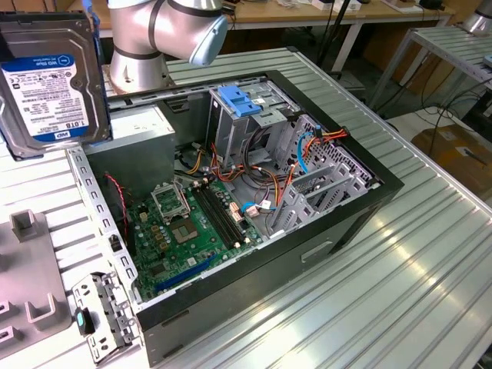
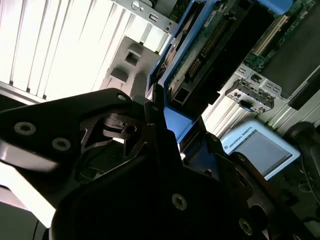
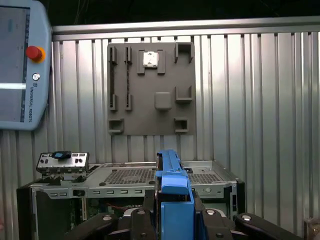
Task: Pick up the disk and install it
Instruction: 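Pick up the disk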
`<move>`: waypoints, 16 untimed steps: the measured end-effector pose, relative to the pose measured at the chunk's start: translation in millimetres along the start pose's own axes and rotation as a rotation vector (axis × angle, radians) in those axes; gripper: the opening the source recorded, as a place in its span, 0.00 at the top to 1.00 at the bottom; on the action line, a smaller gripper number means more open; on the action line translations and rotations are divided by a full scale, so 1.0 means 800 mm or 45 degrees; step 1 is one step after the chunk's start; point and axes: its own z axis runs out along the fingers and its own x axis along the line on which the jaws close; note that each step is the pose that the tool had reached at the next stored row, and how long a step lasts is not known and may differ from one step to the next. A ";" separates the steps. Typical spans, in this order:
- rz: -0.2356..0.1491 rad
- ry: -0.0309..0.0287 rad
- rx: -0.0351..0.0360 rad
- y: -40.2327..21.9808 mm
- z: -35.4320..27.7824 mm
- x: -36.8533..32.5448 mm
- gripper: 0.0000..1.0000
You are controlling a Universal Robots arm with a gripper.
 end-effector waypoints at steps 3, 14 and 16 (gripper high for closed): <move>0.000 0.0001 -0.0001 -0.0119 0.0001 0.0003 0.64; 0.000 0.0001 -0.0001 -0.0368 0.0004 0.0013 0.64; 0.000 0.0000 0.0000 -0.0425 0.0005 0.0017 0.64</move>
